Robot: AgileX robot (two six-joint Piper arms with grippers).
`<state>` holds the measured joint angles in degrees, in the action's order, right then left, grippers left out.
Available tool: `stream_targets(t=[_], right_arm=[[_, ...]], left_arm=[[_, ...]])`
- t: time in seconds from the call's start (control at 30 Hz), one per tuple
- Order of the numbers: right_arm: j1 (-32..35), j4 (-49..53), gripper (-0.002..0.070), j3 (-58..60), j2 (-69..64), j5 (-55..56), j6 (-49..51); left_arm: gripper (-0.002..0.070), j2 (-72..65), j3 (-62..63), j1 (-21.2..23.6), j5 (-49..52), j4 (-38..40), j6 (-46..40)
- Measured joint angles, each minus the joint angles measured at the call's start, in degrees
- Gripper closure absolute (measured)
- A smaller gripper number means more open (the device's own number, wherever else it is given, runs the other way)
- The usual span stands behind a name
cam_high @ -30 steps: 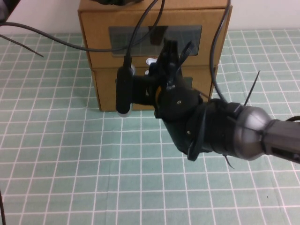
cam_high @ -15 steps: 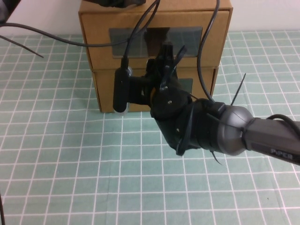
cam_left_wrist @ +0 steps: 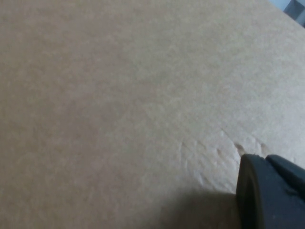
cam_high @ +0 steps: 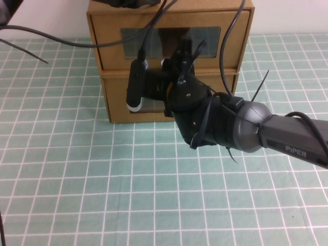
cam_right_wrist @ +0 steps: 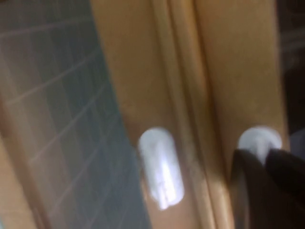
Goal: Open the shoe box
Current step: 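Pull the top drawer of the cardboard box fully open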
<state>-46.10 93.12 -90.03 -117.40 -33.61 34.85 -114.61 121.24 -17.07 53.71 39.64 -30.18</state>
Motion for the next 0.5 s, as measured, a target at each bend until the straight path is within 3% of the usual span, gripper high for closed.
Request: stream_targets(t=[0.27,0.5], right_arm=[[-1.51,-3.95,0.0661,3.09,2.95,-1.79,-0.34],[-8.01,-5.33,0.0664,14.30,10.92,-6.95,0.98]], left_arm=[[0.0680,0.00,0.00,-0.09,0.49,0.49,0.00],[0.0680,-0.10,0.00,-0.09,0.86,0.61,0.00]])
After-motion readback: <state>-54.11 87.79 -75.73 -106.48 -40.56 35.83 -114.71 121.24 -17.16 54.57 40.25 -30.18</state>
